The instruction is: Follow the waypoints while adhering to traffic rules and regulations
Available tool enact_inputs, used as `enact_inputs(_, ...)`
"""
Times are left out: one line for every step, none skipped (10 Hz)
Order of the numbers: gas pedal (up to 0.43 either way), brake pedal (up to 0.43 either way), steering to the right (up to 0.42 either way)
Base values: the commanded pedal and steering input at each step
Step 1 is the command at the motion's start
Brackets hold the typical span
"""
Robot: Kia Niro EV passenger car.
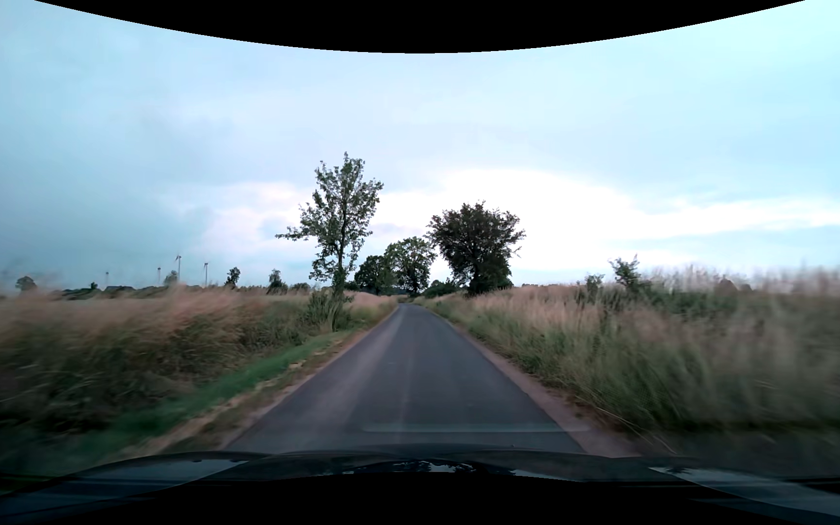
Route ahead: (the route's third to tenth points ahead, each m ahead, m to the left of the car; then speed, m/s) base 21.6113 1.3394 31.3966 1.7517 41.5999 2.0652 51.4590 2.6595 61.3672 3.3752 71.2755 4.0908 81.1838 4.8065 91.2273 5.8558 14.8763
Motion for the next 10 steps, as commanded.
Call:
enact_inputs(0.209, 0.000, -0.012)
enact_inputs(0.209, 0.000, -0.012)
enact_inputs(0.209, 0.000, -0.012)
enact_inputs(0.209, 0.000, -0.012)
enact_inputs(0.209, 0.000, -0.012)
enact_inputs(0.209, 0.000, -0.012)
enact_inputs(0.209, 0.000, -0.012)
enact_inputs(0.209, 0.000, -0.012)
enact_inputs(0.197, 0.000, -0.012)
enact_inputs(0.197, 0.000, -0.011)
